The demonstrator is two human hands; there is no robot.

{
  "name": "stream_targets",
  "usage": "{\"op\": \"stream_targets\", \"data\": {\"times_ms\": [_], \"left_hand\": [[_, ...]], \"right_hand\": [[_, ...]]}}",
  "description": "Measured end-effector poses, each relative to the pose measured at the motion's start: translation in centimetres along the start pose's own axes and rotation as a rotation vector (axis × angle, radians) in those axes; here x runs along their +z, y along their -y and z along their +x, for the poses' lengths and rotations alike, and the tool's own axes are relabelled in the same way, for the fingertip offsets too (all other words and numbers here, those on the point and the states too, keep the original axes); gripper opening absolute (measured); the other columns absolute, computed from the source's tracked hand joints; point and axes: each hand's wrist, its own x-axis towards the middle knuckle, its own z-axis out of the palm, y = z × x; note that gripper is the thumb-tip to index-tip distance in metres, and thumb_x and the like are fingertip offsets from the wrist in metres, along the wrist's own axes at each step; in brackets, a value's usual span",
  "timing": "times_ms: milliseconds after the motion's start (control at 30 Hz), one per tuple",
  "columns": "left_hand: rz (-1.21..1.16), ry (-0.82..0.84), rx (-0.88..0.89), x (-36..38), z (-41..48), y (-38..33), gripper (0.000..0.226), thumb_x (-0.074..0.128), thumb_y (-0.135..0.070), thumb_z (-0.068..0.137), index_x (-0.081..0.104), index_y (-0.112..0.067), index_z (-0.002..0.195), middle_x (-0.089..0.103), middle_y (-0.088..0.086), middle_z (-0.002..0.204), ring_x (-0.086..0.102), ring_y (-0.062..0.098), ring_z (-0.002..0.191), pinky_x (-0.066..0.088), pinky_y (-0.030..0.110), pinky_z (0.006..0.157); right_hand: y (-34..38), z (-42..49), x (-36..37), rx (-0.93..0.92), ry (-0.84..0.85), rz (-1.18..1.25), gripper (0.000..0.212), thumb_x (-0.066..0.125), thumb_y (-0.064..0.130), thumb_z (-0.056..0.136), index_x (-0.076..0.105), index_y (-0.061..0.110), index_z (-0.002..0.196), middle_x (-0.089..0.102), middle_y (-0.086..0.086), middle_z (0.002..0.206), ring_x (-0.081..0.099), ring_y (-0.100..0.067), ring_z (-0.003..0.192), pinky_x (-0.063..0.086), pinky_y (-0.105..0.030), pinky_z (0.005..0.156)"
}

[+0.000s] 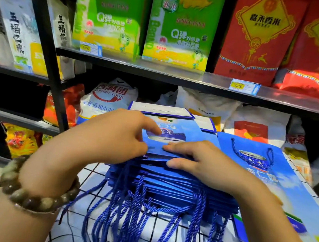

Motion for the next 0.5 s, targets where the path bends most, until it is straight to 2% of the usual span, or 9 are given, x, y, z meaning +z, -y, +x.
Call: {"op": "stream_targets", "data": {"times_ms": [67, 133, 200, 267, 333, 433, 500], "left_hand": [[-0.408, -0.065, -0.045, 0.2, 0.4, -0.5, 0.032, 0.057, -0.012, 0.085, 0.062, -0.036, 0.106, 0.058, -0.009, 0.051, 0.048, 0.001, 0.042, 0.041, 0.013, 0.048], [-0.794, -0.149, -0.113, 0.8, 0.8, -1.1, 0.034, 0.058, -0.004, 0.086, 0.061, -0.025, 0.112, 0.061, -0.001, 0.056, 0.051, 0.007, 0.042, 0.043, 0.016, 0.043], [-1.035, -0.201, -0.166, 1.5, 1.0, -1.6, 0.043, 0.059, 0.001, 0.084, 0.054, -0.019, 0.122, 0.064, 0.004, 0.071, 0.058, 0.007, 0.048, 0.044, 0.016, 0.041], [-1.185, -0.202, -0.189, 2.1, 1.4, -2.0, 0.047, 0.059, 0.005, 0.083, 0.052, -0.016, 0.124, 0.067, 0.005, 0.087, 0.062, 0.004, 0.056, 0.048, 0.017, 0.044], [-1.258, -0.206, -0.189, 2.4, 1.8, -2.3, 0.045, 0.059, 0.007, 0.082, 0.054, -0.013, 0.122, 0.068, 0.004, 0.096, 0.064, 0.004, 0.065, 0.050, 0.017, 0.048], [-1.295, -0.188, -0.155, 2.7, 2.0, -2.8, 0.041, 0.058, 0.007, 0.081, 0.056, -0.009, 0.119, 0.067, 0.006, 0.102, 0.065, 0.006, 0.071, 0.051, 0.017, 0.053], [-1.304, -0.163, -0.119, 2.6, 2.0, -3.0, 0.037, 0.057, 0.006, 0.082, 0.057, -0.011, 0.115, 0.067, 0.005, 0.100, 0.067, 0.007, 0.072, 0.052, 0.017, 0.055]], "right_hand": [[0.1, 0.1, 0.3, -0.002, -0.018, -0.016, 0.044, 0.060, 0.052, 0.079, 0.056, 0.039, 0.121, 0.055, 0.015, 0.129, 0.049, -0.006, 0.118, 0.040, -0.032, 0.100], [0.4, 0.2, 0.4, -0.039, -0.092, 0.021, 0.028, 0.064, 0.048, 0.077, 0.060, 0.037, 0.102, 0.063, 0.010, 0.111, 0.055, -0.009, 0.101, 0.046, -0.034, 0.090], [0.8, 0.1, 0.3, -0.061, -0.152, 0.134, 0.017, 0.062, 0.045, 0.081, 0.058, 0.028, 0.084, 0.063, 0.003, 0.089, 0.056, -0.012, 0.083, 0.047, -0.037, 0.081], [1.2, -0.1, 0.3, -0.096, -0.130, 0.281, 0.036, 0.048, 0.049, 0.086, 0.065, 0.017, 0.085, 0.065, -0.003, 0.087, 0.057, -0.015, 0.081, 0.047, -0.039, 0.082], [1.6, -0.3, 0.2, -0.140, -0.104, 0.430, 0.047, 0.040, 0.050, 0.086, 0.068, 0.012, 0.089, 0.068, 0.001, 0.090, 0.059, -0.013, 0.086, 0.046, -0.032, 0.084], [1.9, -0.4, 0.3, -0.106, -0.126, 0.439, 0.037, 0.058, 0.036, 0.087, 0.061, 0.003, 0.071, 0.048, -0.002, 0.064, 0.042, -0.010, 0.061, 0.035, -0.026, 0.063], [2.0, -0.3, 0.2, -0.046, -0.182, 0.437, 0.026, 0.065, 0.024, 0.083, 0.059, 0.006, 0.065, 0.046, 0.004, 0.056, 0.040, -0.004, 0.053, 0.032, -0.017, 0.056]]}}
